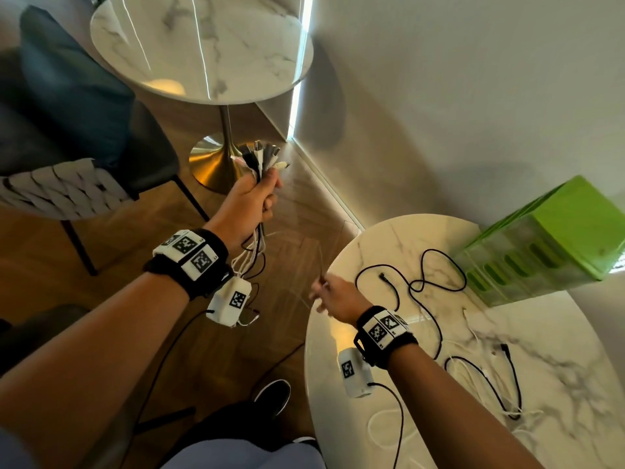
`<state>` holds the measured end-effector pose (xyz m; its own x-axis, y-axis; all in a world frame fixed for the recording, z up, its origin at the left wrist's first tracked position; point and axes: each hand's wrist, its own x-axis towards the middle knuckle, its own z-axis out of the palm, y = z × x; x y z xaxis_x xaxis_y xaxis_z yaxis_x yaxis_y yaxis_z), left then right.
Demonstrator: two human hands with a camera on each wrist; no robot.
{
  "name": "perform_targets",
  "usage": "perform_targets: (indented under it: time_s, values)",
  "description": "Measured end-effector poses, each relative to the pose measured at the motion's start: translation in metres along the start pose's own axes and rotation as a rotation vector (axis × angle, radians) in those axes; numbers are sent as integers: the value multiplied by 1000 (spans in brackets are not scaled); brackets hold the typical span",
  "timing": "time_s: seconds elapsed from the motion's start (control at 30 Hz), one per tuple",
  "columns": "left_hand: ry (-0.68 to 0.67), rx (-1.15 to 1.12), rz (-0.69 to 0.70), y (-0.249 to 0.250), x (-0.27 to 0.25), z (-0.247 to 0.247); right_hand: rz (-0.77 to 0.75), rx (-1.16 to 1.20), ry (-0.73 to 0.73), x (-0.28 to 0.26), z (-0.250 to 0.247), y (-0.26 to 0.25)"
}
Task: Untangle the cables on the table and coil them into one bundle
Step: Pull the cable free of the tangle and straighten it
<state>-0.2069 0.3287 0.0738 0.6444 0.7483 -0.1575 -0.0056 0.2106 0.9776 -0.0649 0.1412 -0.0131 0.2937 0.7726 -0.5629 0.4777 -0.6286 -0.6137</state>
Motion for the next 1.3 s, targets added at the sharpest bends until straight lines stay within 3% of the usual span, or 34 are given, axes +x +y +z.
perform_targets:
  time_s: [0.07, 0.1, 0.2, 0.3, 0.43, 0.53, 0.67, 0.77, 0.83, 0.97, 1.0, 1.07, 1.1, 1.2, 1.23, 1.3]
  values:
    - [-54, -65, 5, 6, -1, 0, 163, -225, -154, -2, -1, 8]
    - [-88, -79, -4, 9, -2, 0, 166, -216, -110, -2, -4, 6]
    - [-196, -50, -50, 7, -8, 5, -133, -13, 119, -9, -16, -22]
    - [-253, 1, -61, 2, -14, 21, -388, 200, 122, -6, -22, -57]
    - [-257, 226, 19, 1, -15, 39, -561, 489, 204, -4, -20, -84]
    - [-313, 452, 118, 8, -11, 39, -639, 541, 287, -14, -19, -88]
    - [-471, 269, -98, 30, -12, 46, -673, 451, 386, -28, -17, -84]
    - [-482, 2, -137, 36, -16, 56, -658, 320, 357, -35, -20, -78]
    - [-435, 36, -46, 36, -13, 61, -596, 323, 300, -35, -22, -78]
    - [-348, 822, 403, 21, -7, 66, -442, 413, 142, -32, -35, -77]
    - [-299, 929, 495, 16, -7, 68, -399, 415, 106, -30, -39, -75]
    - [-278, 940, 568, 12, -9, 72, -330, 427, 86, -36, -47, -74]
    - [-328, 824, 514, 11, -9, 73, -313, 471, 97, -39, -49, -72]
    - [-560, 206, 123, -7, -7, 73, -305, 693, 100, -47, -54, -67]
    - [-635, 127, 27, -20, -8, 72, -277, 738, 106, -50, -57, -66]
    - [-823, 288, -129, -49, -15, 71, -231, 869, 93, -57, -62, -65]
